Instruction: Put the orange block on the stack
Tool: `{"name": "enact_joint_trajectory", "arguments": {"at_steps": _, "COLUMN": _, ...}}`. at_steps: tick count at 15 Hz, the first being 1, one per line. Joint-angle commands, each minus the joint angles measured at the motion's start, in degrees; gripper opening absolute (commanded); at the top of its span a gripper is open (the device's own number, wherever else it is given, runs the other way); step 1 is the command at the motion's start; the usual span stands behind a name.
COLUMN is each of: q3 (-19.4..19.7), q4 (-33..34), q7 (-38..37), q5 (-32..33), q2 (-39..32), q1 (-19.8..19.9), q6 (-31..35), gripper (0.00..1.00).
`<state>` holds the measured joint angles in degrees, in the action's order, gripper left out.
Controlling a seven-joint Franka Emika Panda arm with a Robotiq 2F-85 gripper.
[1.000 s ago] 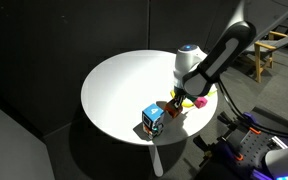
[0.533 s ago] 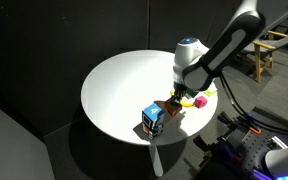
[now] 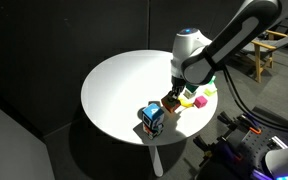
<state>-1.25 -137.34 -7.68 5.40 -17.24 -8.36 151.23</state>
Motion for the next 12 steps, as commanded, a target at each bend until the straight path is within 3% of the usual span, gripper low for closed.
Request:
{"name": "enact_joint_trajectory", "arguments": {"at_steps": 1, "q3": -0.6, "q4": -0.1, "q7": -0.8, "q5": 0.4, "q2": 4.1, "q1": -0.3, "q6": -2.8, "gripper": 0.02}}
{"name": "enact_joint_trajectory", "arguments": {"at_steps": 12, "q3": -4.7, "q4": -1.2, "q7": 0.9, "q5": -1.7, "q2": 13.9, "q1": -0.4, "q6": -5.2, "gripper": 0.02}}
